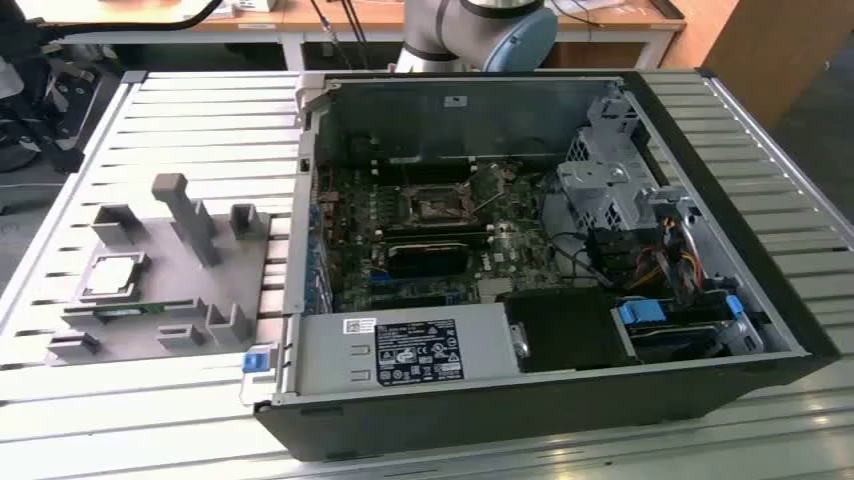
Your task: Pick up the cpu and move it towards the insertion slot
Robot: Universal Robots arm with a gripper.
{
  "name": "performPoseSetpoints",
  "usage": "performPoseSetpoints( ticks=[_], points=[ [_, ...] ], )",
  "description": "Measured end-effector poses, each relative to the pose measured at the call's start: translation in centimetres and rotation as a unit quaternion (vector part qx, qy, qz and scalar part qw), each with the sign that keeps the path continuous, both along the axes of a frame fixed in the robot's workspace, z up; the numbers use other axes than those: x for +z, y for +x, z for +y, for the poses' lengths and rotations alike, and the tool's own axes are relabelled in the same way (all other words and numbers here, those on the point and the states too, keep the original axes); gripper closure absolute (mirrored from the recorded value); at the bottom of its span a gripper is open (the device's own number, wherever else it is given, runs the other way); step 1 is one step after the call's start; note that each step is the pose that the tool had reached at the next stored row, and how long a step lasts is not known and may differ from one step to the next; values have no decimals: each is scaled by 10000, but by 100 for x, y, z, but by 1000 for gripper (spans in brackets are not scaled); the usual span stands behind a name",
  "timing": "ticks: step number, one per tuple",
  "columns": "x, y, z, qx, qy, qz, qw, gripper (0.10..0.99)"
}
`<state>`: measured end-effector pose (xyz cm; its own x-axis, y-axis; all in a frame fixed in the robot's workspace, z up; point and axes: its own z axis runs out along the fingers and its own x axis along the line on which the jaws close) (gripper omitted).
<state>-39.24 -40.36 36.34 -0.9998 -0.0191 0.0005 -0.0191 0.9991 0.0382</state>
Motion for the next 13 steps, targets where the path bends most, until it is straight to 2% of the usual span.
performPoseSetpoints(
  ticks=[13],
  points=[
    [0, -17, 0, 0, 0, 0, 10000, 980]
  ],
)
